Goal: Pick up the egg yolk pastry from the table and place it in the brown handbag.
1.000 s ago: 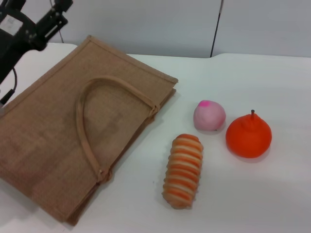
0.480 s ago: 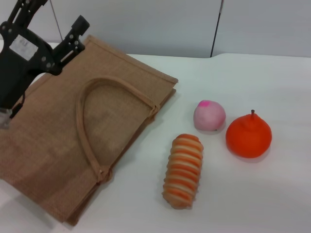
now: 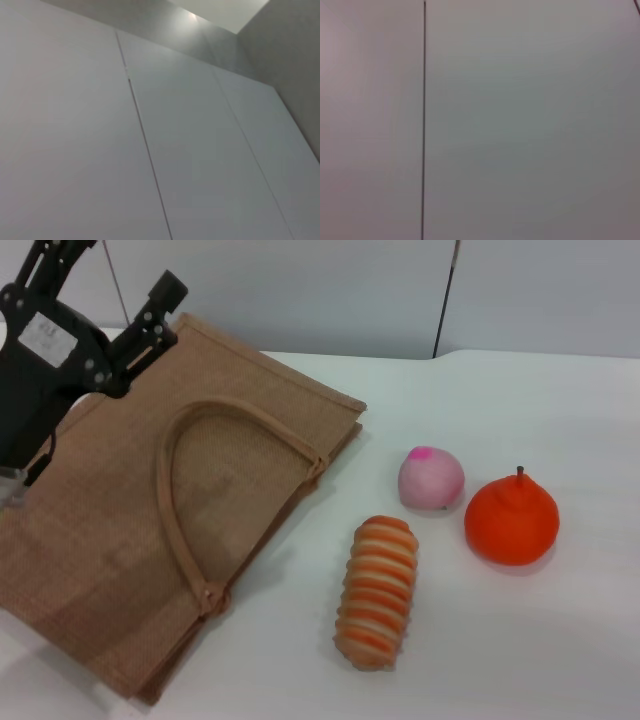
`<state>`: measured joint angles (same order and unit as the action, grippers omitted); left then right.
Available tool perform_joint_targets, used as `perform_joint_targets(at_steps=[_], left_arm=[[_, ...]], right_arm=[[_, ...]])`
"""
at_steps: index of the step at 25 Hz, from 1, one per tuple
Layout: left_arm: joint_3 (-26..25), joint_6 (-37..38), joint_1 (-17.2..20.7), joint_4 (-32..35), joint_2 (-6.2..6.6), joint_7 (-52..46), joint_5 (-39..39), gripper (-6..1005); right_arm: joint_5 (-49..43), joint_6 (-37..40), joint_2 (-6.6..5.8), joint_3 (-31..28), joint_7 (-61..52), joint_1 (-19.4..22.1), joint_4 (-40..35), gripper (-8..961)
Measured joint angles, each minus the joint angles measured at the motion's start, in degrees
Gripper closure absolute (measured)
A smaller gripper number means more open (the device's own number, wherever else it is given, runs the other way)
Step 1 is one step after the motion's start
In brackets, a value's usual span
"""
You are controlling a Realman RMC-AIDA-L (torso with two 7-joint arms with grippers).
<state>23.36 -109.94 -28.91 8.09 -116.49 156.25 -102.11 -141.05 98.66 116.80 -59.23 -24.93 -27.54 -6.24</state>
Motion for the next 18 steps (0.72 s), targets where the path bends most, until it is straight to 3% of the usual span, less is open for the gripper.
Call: perform_joint_targets(at_steps=[6,18], left_arm=[[-0.2,-1.5,-0.1,-0.6,0.06,-0.5,-2.1,115],[-0.3,-2.7,0.9,-3.0,0.23,-2.9,-13.7,115]], right_arm=[[-0.1,1.2,0.00,0.5,0.0,0.0,0.0,65],[-0.9,0.9,-0.06,1.9,-1.1,-0.6,1.4,65]])
